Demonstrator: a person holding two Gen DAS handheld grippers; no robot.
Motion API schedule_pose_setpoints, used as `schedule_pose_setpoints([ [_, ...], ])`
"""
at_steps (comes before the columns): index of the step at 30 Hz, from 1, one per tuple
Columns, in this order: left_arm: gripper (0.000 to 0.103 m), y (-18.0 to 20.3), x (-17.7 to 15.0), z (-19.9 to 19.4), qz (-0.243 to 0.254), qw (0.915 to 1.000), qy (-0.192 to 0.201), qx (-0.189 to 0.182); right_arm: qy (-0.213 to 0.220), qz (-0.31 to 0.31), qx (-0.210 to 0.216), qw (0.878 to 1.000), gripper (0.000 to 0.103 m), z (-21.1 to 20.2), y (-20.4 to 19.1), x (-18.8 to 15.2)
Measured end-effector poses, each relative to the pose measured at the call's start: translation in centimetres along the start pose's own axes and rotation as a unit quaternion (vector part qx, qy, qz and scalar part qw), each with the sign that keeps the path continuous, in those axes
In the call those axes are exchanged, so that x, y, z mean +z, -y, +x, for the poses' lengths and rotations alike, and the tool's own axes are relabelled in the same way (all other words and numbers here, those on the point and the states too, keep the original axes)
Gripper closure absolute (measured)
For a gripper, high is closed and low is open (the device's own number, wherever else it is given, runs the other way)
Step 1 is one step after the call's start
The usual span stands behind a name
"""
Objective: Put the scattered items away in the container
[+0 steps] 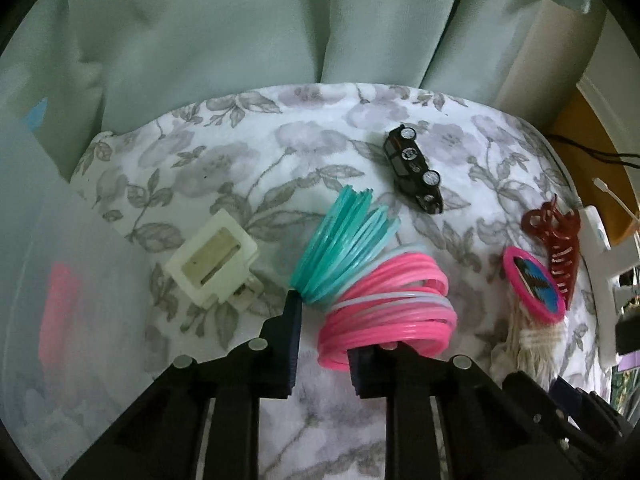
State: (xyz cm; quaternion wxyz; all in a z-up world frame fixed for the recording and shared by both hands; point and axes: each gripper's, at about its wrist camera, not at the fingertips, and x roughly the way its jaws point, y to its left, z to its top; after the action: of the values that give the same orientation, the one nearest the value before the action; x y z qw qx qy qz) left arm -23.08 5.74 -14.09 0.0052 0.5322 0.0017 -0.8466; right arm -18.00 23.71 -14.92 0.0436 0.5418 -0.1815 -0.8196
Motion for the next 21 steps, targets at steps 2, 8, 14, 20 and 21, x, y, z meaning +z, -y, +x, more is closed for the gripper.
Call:
schedule_pose_setpoints([
  [2, 0.087, 0.2, -0.5, -0.3, 0.002, 1.0000, 0.000, -0.002, 0.001, 0.001, -0.001, 1.000, 0.063, -0.3, 0.1, -0.3],
  [8, 0.089, 0.1, -2.3, -1.5, -0.007, 0.9999, -0.003, -0.009, 0.000, 0.009, 0.002, 1.000, 0.066, -1.4, 0.7, -1.5],
  [14, 0.091, -0.1, -3.9, -2.8, -0.016, 0.9997, -0.004, -0.018, 0.002, 0.019, 0.009, 1.000, 0.066, -3.2, 1.7, -2.9],
  [20, 0.091, -0.3, -5.3, -4.7, -0.020, 0.9993, -0.003, -0.033, -0.003, 0.011, 0.022, 1.000, 0.066, -4.6, 1.1, -4.1],
  [21, 0.091, -0.3, -5.5, -5.0, -0.021, 0.9992, -0.001, -0.034, -0.002, 0.009, 0.024, 1.000, 0.066, -4.8, 0.9, -4.2],
])
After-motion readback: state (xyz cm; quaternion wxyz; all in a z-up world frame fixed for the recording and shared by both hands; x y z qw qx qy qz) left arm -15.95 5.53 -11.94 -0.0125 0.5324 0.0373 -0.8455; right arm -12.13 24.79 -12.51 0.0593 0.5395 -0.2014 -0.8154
